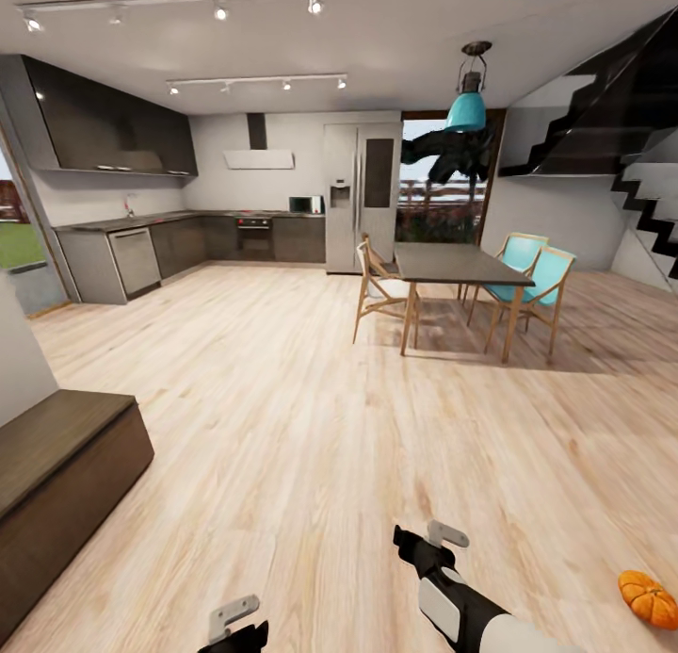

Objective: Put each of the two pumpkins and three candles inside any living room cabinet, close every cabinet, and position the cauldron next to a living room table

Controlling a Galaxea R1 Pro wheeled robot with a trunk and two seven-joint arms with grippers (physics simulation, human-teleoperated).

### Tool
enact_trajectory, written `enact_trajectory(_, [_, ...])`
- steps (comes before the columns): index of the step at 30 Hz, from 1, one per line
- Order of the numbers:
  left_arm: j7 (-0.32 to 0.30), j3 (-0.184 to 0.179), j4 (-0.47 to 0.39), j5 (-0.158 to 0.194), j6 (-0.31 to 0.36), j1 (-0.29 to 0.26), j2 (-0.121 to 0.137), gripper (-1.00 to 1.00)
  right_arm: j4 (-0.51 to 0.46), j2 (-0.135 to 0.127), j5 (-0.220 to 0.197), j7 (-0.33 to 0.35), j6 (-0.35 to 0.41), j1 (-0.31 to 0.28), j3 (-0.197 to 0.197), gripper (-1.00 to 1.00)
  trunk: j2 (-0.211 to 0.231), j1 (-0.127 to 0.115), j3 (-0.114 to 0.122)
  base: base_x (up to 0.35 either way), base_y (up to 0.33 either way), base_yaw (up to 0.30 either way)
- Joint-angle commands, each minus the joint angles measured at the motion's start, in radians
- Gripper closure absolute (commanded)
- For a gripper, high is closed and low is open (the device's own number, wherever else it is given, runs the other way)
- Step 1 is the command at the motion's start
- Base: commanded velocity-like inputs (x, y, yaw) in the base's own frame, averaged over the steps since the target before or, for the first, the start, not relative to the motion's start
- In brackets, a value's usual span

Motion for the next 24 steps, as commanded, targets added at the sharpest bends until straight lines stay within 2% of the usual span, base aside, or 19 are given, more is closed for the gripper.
enact_trajectory(1, [0.009,-0.008,-0.002,0.008,-0.001,-0.001,0.002,-1.00,-0.001,0.000,-0.008,-0.005,-0.003,-0.001,0.009,-1.00,0.000,0.000,-0.001,0.301,-0.193,0.045])
enact_trajectory(12, [0.010,-0.009,-0.002,0.007,-0.001,-0.001,0.002,-1.00,0.007,0.005,-0.007,-0.011,0.001,-0.001,0.012,-1.00,0.000,0.000,-0.001,0.298,-0.178,0.231])
enact_trajectory(24, [0.010,-0.009,-0.002,0.008,-0.001,-0.001,0.003,-1.00,0.010,0.006,-0.007,-0.013,0.001,-0.001,0.012,-1.00,0.000,0.000,-0.001,0.330,-0.075,0.276])
